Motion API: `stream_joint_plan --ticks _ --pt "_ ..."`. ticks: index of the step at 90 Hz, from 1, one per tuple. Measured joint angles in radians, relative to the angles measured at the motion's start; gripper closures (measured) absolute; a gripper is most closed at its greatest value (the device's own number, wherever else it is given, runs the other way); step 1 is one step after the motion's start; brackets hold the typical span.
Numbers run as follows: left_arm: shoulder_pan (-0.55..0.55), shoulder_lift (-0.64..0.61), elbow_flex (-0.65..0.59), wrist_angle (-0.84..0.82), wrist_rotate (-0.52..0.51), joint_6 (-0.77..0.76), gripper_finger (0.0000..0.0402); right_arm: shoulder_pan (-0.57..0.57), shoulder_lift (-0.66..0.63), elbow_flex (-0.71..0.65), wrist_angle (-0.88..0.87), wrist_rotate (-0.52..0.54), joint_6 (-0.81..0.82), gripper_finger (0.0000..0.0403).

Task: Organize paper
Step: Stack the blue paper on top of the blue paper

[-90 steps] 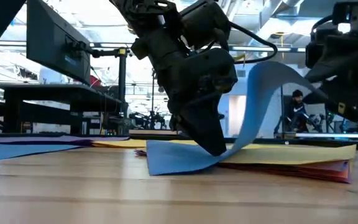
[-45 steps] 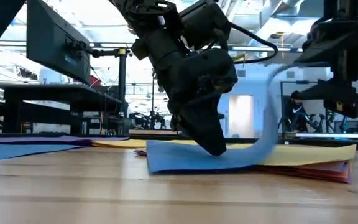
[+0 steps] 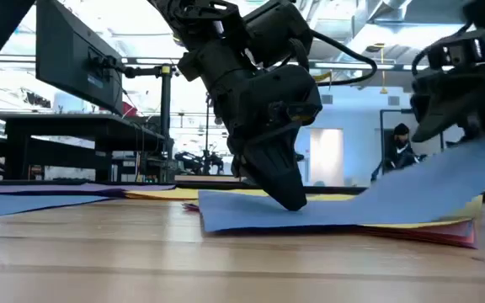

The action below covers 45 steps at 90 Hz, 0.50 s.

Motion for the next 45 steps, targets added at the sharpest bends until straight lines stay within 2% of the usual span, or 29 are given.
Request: stream_joint_plan --ticks 15,20,26,36,45 --pt "0.0 0.0 0.0 0.003 0.0 -0.001 0.032 -0.031 0.032 0.001 0.023 -0.047 -0.025 0.0198" --pt "0.0 -0.001 0.0 0.003 -0.001 -0.001 0.032 -0.034 0.048 0.001 0.02 -0.083 -0.041 0.0222" --pt "0.0 -0.008 0.001 -0.015 -0.001 0.011 0.032 -0.036 0.064 0.001 0.023 -0.144 -0.074 0.0269" --pt "-0.005 -0.038 0.063 -0.22 -0.047 0.071 0.032 -0.034 0.068 0.001 0.021 -0.212 -0.111 0.0373" --pt "-0.014 -0.084 0.156 -0.45 -0.131 0.106 0.032 -0.028 0.049 0.03 -0.027 -0.218 -0.126 0.0394"
